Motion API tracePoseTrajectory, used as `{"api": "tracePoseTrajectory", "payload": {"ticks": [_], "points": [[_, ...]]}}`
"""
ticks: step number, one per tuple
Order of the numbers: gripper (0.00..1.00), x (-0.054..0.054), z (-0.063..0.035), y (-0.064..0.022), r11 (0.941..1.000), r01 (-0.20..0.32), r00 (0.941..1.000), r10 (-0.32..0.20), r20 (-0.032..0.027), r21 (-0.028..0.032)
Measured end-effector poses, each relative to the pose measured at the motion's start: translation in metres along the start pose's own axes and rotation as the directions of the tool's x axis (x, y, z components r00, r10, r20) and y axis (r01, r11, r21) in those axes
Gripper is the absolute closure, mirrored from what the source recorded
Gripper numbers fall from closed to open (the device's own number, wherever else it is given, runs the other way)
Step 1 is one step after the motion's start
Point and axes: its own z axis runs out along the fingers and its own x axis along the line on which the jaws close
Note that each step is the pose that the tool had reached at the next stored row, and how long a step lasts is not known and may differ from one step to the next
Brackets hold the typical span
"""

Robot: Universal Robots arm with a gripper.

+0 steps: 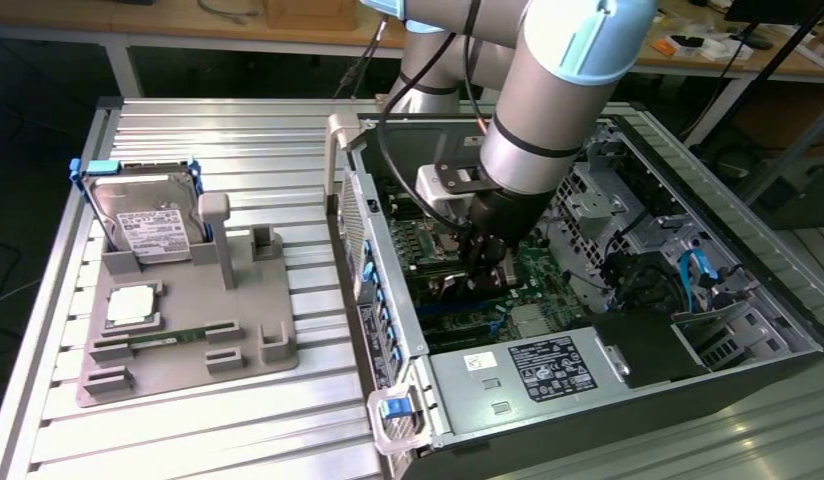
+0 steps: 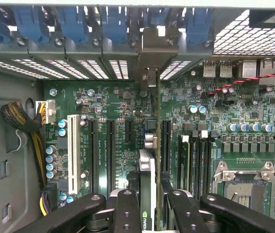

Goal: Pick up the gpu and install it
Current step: 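Insert the gpu into the slot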

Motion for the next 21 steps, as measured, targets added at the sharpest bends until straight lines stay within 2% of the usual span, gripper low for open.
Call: {"api": "tracePoseTrajectory", "payload": {"ticks": [10,14,17,18,21], "points": [[0.73,0.0028,-0.0001,0.0002,1.0000,0.000,1.0000,0.000,-0.0004,0.0003],[0.73,0.0028,-0.0001,0.0015,0.9999,0.000,1.0000,0.000,-0.0004,0.0116],[0.73,0.0027,0.0001,0.0023,0.9997,0.000,1.0000,0.000,-0.0002,0.0252],[0.73,0.0027,0.0003,0.0025,0.9996,0.001,1.0000,-0.001,0.0003,0.0269],[0.73,0.0027,0.0001,0.0027,0.9996,0.000,1.0000,0.000,-0.0002,0.0267]]}}
